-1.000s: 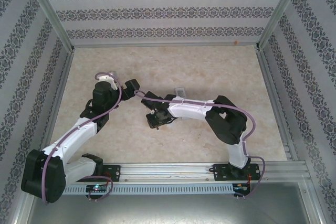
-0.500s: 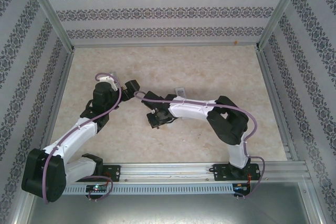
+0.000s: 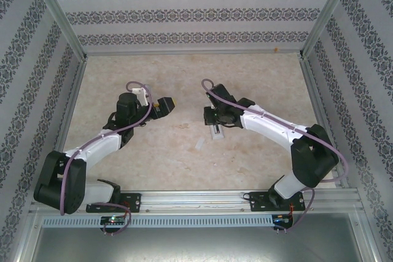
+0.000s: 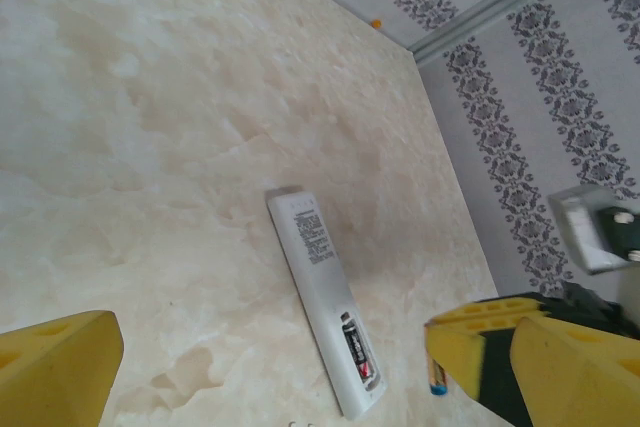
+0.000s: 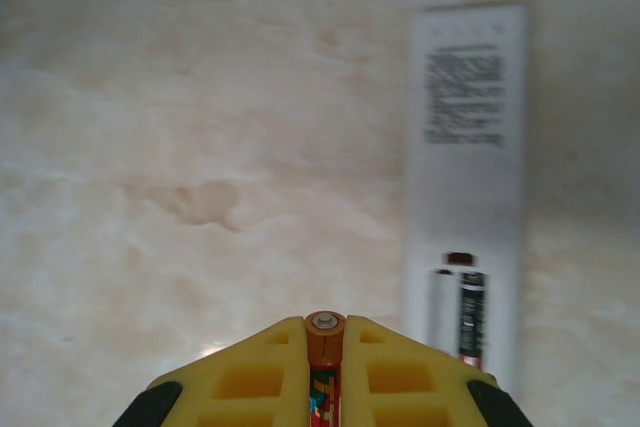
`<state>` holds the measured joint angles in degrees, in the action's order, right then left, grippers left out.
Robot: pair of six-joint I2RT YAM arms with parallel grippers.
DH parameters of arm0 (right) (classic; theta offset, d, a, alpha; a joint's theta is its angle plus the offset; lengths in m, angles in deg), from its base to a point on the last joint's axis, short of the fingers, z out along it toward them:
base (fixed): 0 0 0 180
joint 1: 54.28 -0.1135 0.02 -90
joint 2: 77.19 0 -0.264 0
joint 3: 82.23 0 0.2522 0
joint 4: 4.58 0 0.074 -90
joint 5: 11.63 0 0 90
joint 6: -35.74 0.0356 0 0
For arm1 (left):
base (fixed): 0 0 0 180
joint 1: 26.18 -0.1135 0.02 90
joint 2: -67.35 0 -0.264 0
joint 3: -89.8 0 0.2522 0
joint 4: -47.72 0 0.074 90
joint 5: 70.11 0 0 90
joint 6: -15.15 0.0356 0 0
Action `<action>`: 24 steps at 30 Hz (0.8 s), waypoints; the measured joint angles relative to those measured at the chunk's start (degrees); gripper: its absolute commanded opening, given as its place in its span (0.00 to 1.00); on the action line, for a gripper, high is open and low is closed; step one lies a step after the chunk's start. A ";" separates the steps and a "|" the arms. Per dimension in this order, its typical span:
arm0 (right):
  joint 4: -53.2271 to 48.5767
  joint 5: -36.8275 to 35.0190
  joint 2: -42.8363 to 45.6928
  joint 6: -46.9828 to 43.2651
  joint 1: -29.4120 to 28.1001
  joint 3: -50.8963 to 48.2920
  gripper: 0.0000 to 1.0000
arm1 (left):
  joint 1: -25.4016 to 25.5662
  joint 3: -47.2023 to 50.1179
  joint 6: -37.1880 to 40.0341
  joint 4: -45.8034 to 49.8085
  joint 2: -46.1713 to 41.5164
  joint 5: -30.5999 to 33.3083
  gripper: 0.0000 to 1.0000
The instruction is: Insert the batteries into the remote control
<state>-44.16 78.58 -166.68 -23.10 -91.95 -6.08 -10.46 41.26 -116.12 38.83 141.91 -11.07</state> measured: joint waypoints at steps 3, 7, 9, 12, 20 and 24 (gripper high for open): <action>0.02 -1.75 0.00 -0.55 0.79 -2.14 0.12 | 0.81 -0.70 0.04 -0.37 0.70 -0.96 1.00; 1.66 -4.04 -0.07 -1.46 0.83 -4.09 0.12 | 1.11 -1.62 0.09 -0.35 0.72 -1.46 1.00; 2.27 -4.70 -0.55 -1.55 1.09 -4.52 0.12 | 1.14 -1.90 0.24 -0.33 0.72 -1.42 1.00; 3.56 -5.20 -2.16 -1.57 1.51 -4.76 0.12 | 1.14 -2.12 0.31 -0.31 0.72 -1.42 1.00; 6.45 -5.35 -5.49 -1.55 1.57 -4.94 0.12 | 1.14 -2.12 0.46 -0.28 0.72 -1.42 1.00; 8.85 -5.35 -6.49 -1.92 1.57 -5.51 0.12 | 1.14 -2.12 0.48 -0.26 0.72 -1.42 1.00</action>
<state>-35.31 73.22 -173.18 -25.02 -90.38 -11.59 -9.32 39.14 -115.64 38.57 142.63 -12.49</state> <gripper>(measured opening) 0.123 0.999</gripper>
